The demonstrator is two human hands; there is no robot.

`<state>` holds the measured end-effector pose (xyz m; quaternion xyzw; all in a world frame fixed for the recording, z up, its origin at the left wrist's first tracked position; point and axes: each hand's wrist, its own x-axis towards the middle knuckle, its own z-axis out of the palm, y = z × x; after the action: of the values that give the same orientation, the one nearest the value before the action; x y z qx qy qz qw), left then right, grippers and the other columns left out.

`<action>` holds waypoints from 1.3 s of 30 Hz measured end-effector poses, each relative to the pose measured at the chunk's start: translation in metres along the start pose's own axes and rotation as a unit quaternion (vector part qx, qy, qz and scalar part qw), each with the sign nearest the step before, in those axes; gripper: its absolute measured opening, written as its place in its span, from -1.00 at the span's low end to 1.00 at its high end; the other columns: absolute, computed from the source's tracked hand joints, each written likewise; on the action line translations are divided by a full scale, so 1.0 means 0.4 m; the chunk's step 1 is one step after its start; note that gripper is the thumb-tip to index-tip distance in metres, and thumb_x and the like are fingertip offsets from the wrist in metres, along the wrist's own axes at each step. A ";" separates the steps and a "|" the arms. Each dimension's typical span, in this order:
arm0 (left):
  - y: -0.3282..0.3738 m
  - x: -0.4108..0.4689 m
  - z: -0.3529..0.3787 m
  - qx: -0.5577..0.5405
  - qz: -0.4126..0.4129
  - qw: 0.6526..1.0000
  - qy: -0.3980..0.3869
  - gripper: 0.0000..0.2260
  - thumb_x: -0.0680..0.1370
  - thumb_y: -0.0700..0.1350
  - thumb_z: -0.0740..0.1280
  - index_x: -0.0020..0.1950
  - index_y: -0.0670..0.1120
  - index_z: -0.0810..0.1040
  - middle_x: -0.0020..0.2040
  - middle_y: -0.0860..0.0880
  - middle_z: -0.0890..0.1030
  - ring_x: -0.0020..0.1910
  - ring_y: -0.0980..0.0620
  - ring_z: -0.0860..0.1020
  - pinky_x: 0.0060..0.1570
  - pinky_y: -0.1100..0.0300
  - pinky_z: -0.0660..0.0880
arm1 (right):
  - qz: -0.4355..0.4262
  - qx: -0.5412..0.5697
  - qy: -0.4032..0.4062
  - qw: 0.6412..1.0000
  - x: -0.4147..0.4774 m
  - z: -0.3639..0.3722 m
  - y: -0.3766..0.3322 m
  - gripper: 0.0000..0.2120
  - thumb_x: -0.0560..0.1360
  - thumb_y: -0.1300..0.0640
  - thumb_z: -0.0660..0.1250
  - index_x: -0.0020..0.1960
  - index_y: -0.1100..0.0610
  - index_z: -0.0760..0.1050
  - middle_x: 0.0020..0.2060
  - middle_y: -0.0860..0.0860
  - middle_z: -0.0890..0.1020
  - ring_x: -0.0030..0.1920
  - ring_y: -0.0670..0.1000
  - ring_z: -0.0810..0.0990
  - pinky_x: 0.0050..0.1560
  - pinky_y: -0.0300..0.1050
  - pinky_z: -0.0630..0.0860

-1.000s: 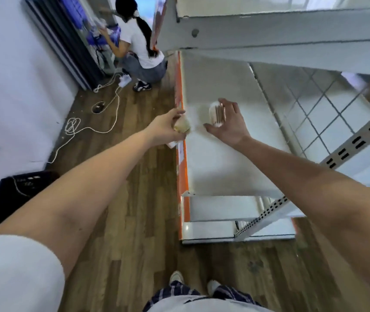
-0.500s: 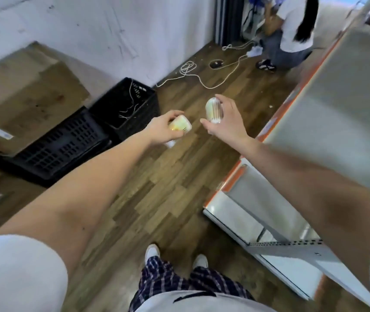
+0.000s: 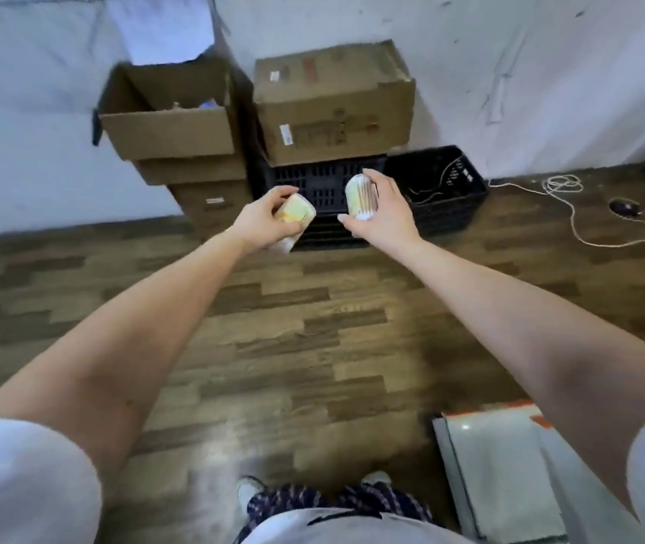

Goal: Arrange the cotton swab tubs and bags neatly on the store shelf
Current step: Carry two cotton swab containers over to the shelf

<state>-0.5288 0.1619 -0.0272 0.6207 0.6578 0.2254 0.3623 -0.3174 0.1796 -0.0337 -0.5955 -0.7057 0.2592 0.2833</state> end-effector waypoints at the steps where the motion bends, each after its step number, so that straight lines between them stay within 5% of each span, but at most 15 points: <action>1: -0.045 -0.026 -0.037 -0.008 -0.012 1.000 0.008 -0.48 0.45 -0.09 0.41 0.38 0.12 0.36 0.27 0.01 0.49 0.23 0.03 0.47 0.20 0.22 0.39 | -0.013 0.009 -0.020 1.000 0.007 0.048 -0.043 -0.24 0.36 -0.08 0.46 0.44 0.02 0.18 0.37 -0.02 0.30 0.30 0.01 0.40 0.18 -0.22 0.31; 6: -0.289 -0.189 -0.251 -0.027 -0.073 0.994 0.073 -0.49 0.43 -0.08 0.44 0.34 0.15 0.39 0.12 0.10 0.51 0.14 0.13 0.49 0.10 0.35 0.31 | -0.101 0.039 -0.118 0.987 0.000 0.336 -0.308 -0.23 0.35 -0.07 0.47 0.43 0.04 0.18 0.37 0.00 0.30 0.32 0.00 0.37 0.23 -0.24 0.27; 13: -0.599 -0.468 -0.579 -0.006 -0.154 0.966 0.206 -0.50 0.43 -0.10 0.43 0.34 0.11 0.40 0.21 0.06 0.51 0.20 0.14 0.46 0.12 0.33 0.34 | -0.193 0.092 -0.193 0.957 -0.066 0.712 -0.724 -0.25 0.34 -0.07 0.48 0.41 0.08 0.22 0.34 0.04 0.34 0.32 0.05 0.38 0.32 -0.11 0.30; 17: -0.762 -0.636 -0.717 -0.017 -0.226 0.931 0.285 -0.48 0.43 -0.05 0.44 0.35 0.16 0.38 0.19 0.03 0.52 0.17 0.04 0.51 0.18 0.13 0.48 | -0.238 0.116 -0.252 0.931 -0.134 0.890 -0.916 -0.25 0.34 -0.05 0.48 0.42 0.07 0.21 0.35 0.06 0.34 0.35 0.03 0.35 0.35 -0.16 0.24; 21: -0.884 -0.778 -0.784 -0.046 -0.276 0.894 0.350 -0.48 0.43 -0.05 0.44 0.34 0.19 0.37 0.10 -0.01 0.50 0.15 0.01 0.52 0.12 0.10 0.51 | -0.287 0.116 -0.310 0.899 -0.186 1.030 -1.054 -0.26 0.35 -0.02 0.48 0.41 0.07 0.22 0.36 0.02 0.33 0.34 -0.02 0.35 0.23 -0.32 0.18; 27: -1.041 -0.953 -0.845 -0.070 -0.357 0.825 0.432 -0.49 0.43 -0.03 0.43 0.34 0.19 0.37 0.21 -0.07 0.53 0.22 -0.01 0.50 0.22 0.14 0.43 | -0.359 0.116 -0.390 0.840 -0.247 1.239 -1.250 -0.27 0.34 -0.03 0.48 0.41 0.07 0.24 0.33 0.01 0.35 0.30 -0.02 0.39 0.21 -0.30 0.21; 34: -1.137 -0.994 -1.023 -0.093 -0.381 0.752 0.529 -0.49 0.45 -0.03 0.41 0.36 0.18 0.35 0.17 -0.02 0.52 0.09 0.00 0.53 0.00 0.25 0.44 | -0.455 0.145 -0.457 0.750 -0.252 1.449 -1.515 -0.27 0.33 -0.03 0.49 0.40 0.09 0.26 0.33 0.01 0.37 0.32 -0.03 0.37 0.28 -0.26 0.23; 39: -1.191 -0.960 -1.193 -0.102 -0.383 0.704 0.589 -0.48 0.46 -0.04 0.40 0.38 0.16 0.33 0.11 0.03 0.51 0.09 0.01 0.52 0.06 0.14 0.49 | -0.511 0.155 -0.477 0.698 -0.158 1.554 -1.733 -0.28 0.34 -0.04 0.48 0.40 0.07 0.26 0.33 -0.01 0.37 0.30 -0.05 0.38 0.25 -0.30 0.23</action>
<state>-1.2138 -0.2022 -0.0036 0.0156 0.8914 0.4525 0.0175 -1.2305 -0.0089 0.0096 0.1120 -0.8920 0.4294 0.0860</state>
